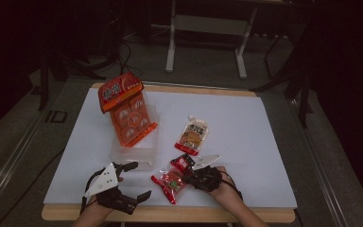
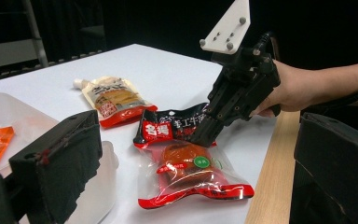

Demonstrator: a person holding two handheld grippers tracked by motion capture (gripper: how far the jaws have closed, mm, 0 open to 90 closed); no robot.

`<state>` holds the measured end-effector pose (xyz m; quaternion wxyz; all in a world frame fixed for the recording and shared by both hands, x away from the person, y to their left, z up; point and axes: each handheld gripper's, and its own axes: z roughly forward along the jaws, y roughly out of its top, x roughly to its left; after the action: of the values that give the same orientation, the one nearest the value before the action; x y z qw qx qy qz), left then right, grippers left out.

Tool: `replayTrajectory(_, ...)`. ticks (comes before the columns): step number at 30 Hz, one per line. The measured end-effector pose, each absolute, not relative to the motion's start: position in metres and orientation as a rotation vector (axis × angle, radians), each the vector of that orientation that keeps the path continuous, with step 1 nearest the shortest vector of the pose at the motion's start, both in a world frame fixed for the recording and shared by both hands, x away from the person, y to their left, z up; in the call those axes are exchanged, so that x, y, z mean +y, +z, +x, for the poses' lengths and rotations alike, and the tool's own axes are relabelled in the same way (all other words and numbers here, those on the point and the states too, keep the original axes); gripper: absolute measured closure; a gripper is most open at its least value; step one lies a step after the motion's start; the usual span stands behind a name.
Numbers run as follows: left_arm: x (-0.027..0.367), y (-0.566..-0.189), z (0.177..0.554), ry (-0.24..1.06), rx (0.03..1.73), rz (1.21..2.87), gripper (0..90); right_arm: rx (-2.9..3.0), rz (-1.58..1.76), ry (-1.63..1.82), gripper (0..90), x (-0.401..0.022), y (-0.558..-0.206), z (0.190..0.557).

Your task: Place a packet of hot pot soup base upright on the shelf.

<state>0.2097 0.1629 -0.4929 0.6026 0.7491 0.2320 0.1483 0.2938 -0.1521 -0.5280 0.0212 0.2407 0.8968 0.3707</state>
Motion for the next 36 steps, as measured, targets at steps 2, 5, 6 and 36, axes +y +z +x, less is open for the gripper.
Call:
replayTrajectory(2, 0.163, -0.493, 0.209, 0.343, 0.537, 1.734, 1.3, 2.784, 0.754, 1.153, 90.0, -0.153, -0.528, 0.295)
replayTrajectory(5, 0.163, -0.493, 0.209, 0.345, 0.536, 1.734, 1.3, 2.79, 0.748, 1.143, 88.9, -0.153, -0.527, 0.296)
replayTrajectory(6, 0.164, -0.492, 0.209, 0.346, 0.536, 1.733, 1.3, 2.79, 0.748, 1.14, 86.1, -0.153, -0.526, 0.296)
replayTrajectory(36, 0.16, -0.494, 0.211, 0.33, 0.524, 1.742, 1.3, 2.663, 0.95, 1.191, 24.1, -0.197, -0.515, 0.308)
